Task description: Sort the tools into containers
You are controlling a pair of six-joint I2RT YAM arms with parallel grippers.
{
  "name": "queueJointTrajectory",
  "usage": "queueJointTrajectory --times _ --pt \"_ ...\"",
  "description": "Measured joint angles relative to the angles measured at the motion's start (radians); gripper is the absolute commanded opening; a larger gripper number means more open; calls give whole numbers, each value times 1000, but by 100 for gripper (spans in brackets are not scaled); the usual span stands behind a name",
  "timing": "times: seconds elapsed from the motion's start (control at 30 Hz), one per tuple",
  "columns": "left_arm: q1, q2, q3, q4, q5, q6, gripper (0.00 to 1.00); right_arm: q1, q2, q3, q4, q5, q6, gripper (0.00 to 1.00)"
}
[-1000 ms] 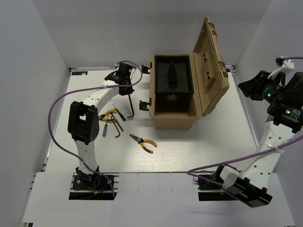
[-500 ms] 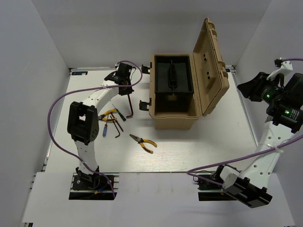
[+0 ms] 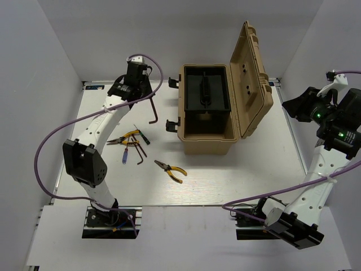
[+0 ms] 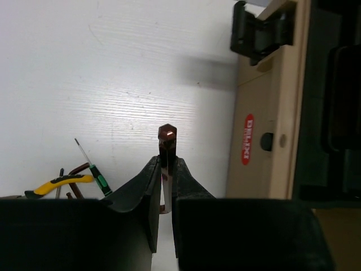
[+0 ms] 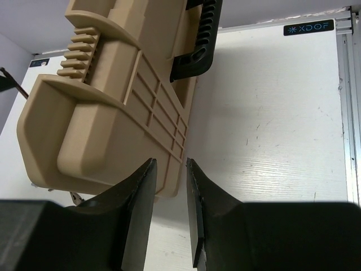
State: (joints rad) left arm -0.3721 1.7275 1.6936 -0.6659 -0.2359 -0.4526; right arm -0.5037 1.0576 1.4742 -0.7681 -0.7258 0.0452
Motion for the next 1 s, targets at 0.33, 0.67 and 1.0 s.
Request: queueJointTrajectory --times 0.33,0.67,1.0 --pt "-27 -21 191 -79 97 8 0 0 -1 0 3 0 1 34" --pt "-70 -34 305 -91 294 -21 0 0 -1 0 8 0 3 34" --pt "-148 -26 264 -35 415 -72 0 0 -1 0 8 0 4 34"
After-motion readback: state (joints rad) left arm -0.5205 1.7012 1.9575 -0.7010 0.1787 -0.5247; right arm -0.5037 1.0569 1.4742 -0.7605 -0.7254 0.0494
